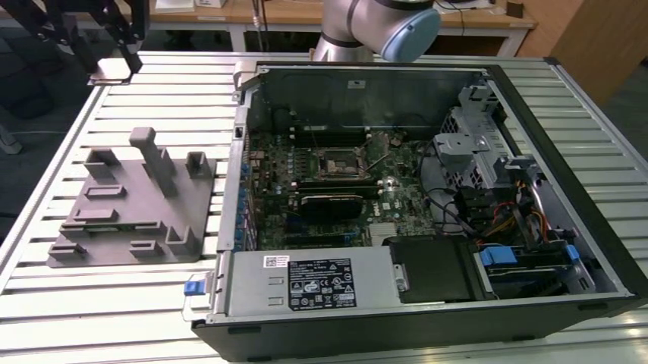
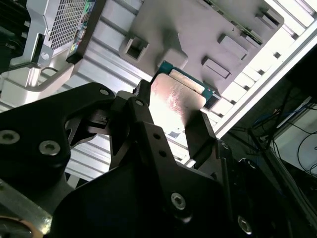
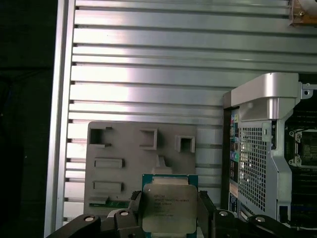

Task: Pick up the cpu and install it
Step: 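Pick up the cpu and move it towards the insertion slot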

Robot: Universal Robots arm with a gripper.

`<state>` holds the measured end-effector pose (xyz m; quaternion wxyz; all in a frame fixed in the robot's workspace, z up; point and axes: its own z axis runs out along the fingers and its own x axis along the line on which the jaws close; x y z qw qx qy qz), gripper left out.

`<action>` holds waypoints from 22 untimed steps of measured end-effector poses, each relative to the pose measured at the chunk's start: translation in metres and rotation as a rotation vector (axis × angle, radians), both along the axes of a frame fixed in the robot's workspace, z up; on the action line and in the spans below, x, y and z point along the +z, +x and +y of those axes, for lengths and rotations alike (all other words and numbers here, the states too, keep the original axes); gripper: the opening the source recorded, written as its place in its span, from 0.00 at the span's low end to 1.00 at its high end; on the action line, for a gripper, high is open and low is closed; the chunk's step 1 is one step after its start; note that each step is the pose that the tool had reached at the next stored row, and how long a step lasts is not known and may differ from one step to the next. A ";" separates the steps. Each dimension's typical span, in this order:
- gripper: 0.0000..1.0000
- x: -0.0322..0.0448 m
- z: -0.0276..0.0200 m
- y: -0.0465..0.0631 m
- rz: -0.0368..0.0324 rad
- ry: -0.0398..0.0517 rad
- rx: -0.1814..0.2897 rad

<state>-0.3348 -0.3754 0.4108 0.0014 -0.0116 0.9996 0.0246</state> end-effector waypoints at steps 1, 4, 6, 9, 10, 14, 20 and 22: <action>0.53 0.0000 0.0000 0.002 0.0000 0.0000 0.000; 0.53 0.0000 0.0001 0.006 0.0000 0.0000 0.000; 0.53 0.0000 0.0001 0.009 0.0001 0.0000 0.000; 0.53 0.0000 0.0002 0.013 0.0000 0.0000 0.000; 0.53 -0.0001 0.0002 0.015 0.0000 0.0000 0.000; 0.53 0.0000 0.0002 0.021 0.0000 0.0000 0.000; 0.53 -0.0001 0.0003 0.030 0.0000 0.0000 0.000; 0.53 -0.0001 0.0004 0.033 0.0000 0.0000 0.000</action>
